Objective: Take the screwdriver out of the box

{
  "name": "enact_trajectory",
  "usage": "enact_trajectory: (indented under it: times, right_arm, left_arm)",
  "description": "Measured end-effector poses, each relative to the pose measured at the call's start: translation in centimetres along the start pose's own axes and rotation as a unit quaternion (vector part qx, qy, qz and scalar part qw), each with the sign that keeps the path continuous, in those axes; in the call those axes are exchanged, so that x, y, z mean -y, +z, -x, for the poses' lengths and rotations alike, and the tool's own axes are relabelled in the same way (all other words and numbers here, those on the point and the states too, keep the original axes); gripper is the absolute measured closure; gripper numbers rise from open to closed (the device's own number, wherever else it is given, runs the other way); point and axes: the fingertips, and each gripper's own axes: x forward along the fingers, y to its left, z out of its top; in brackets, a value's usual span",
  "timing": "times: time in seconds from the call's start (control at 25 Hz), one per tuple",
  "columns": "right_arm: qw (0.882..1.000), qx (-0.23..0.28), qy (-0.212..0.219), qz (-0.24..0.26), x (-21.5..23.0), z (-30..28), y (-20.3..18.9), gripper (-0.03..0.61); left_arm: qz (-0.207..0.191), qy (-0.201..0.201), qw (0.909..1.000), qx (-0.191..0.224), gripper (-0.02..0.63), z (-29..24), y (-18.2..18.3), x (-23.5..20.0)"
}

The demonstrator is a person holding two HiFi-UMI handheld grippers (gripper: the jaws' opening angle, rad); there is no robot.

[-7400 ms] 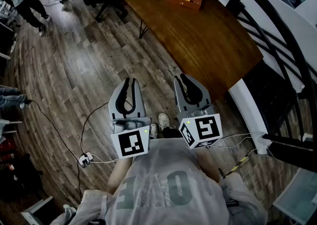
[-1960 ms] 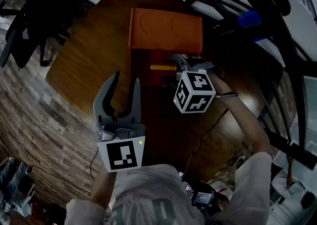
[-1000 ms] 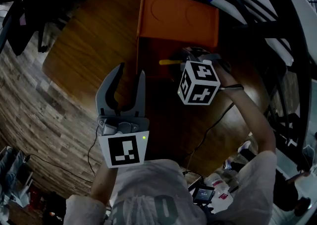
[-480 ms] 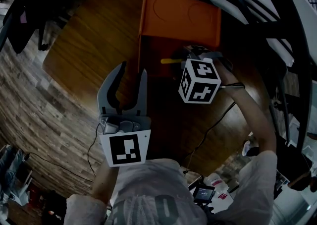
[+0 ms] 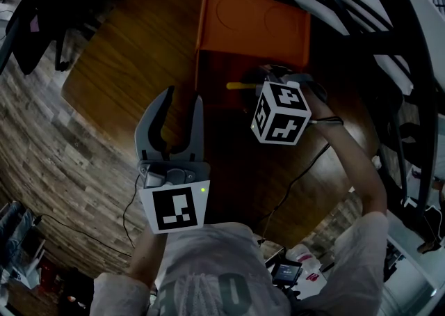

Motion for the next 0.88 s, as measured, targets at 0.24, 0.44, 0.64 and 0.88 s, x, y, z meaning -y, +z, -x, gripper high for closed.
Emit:
enact_trajectory:
  times: [0.24,0.44,0.64,0.88]
  right_arm:
    - [0.999,0.022,-0.028,-0.025,1.2,1.7,1.5,0.5]
    - [0.995,0.055,-0.069,-0.055,2.9,5.1,3.4,0.5]
    - [0.983,0.094,-0.122,-0.097,3.6,9.8,5.4,0.501]
    - [0.947,0.168,-0.228,-0.155,4.4,17.6,7.7,0.502]
  left_arm:
    - [-0.008,-0.003,0.9999,0.013,0.483,0.3,1.4,-0.2]
    - [-0.011,-0.007,0.9995,0.029,0.483,1.1,3.4,-0.1]
    - [-0.021,-0.018,0.9984,0.049,0.483,2.8,5.8,0.9]
    - [-0.031,-0.021,0.9944,0.099,0.483,4.6,10.2,1.4]
